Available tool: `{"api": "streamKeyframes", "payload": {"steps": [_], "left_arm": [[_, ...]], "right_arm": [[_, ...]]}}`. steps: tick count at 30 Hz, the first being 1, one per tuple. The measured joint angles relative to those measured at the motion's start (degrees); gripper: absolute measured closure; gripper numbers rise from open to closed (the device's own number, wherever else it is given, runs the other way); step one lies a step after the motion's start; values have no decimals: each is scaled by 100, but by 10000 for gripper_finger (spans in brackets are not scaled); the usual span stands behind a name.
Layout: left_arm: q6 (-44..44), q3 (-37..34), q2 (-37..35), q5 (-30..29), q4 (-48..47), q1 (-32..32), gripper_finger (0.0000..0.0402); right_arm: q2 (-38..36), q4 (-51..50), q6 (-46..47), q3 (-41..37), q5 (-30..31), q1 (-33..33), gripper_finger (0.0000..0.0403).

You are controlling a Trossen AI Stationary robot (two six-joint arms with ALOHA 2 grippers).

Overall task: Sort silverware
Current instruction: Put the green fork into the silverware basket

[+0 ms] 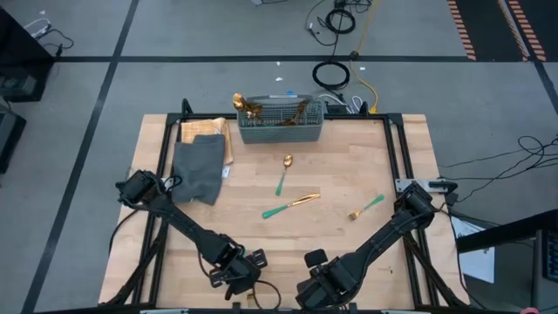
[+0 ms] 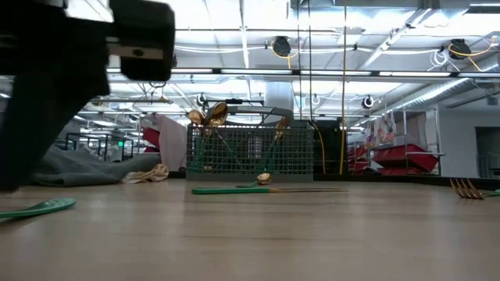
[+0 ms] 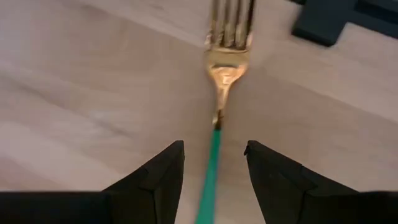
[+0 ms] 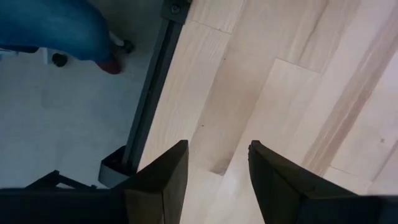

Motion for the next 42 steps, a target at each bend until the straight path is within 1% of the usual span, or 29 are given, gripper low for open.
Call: {"api": "streamKeyframes", "payload": {"steps": [4, 7, 10, 12, 15, 18, 22, 25, 28, 32, 37, 40, 42], "left_arm": [[-1, 0, 152, 247, 85, -11, 219], [-3, 0, 320, 273, 342, -7, 219], [-4, 4, 402, 280, 781, 4, 221], [-4, 2, 441, 275, 908, 14, 228], [-9, 5, 553, 336, 1165, 17, 261], [-8, 24, 735, 529, 1188, 39, 312], [-42, 44, 919, 529, 1196, 102, 379], [-213, 46, 926, 236, 1167, 129, 388], [-311, 35, 848, 178, 1080, 218, 389], [-450, 45, 602, -441, 1012, 303, 389], [-745, 46, 217, -1981, 879, 520, 390], [-886, 76, -100, -2663, 986, 601, 390], [-1060, 74, -288, -2995, 1054, 726, 390]], "right_arm": [[0, 0, 0, 0, 101, 24, 248], [0, -4, 0, 0, 288, 40, 248], [0, -4, 1, 0, 300, 44, 248], [0, -5, 2, 0, 302, 44, 248], [0, -7, 24, 0, 304, 44, 248], [0, -7, 110, 0, 302, 55, 248], [0, -9, 221, 0, 305, 83, 248], [0, -15, 311, 0, 307, 122, 248], [0, -53, 494, 0, 305, 174, 248], [0, -228, 851, 0, 309, 301, 248], [0, -319, 1406, 0, 326, 591, 248], [0, -316, 1787, 2, 664, 819, 248], [0, -317, 2024, 1, 986, 993, 248]]}}
